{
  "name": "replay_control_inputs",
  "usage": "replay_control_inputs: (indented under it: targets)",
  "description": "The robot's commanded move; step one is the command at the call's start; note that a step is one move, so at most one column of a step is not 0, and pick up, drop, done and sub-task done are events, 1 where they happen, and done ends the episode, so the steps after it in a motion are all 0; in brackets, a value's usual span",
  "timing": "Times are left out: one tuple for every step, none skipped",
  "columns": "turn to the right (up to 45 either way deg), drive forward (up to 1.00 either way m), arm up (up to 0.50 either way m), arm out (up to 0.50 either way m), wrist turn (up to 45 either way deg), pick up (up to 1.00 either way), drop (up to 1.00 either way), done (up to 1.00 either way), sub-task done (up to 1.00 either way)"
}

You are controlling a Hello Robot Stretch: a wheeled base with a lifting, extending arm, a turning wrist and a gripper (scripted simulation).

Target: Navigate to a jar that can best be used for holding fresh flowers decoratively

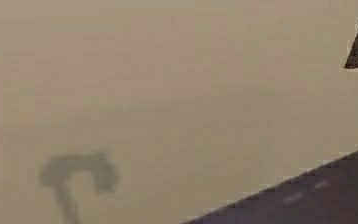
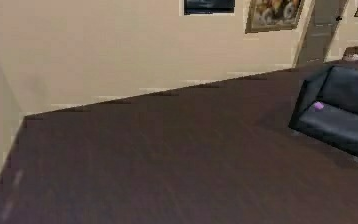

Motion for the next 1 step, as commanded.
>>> replay_control_inputs:
  targets:
    - [-45.0,0.00,0.00,0.00,0.0,0.00,0.00,0.00,0.00]
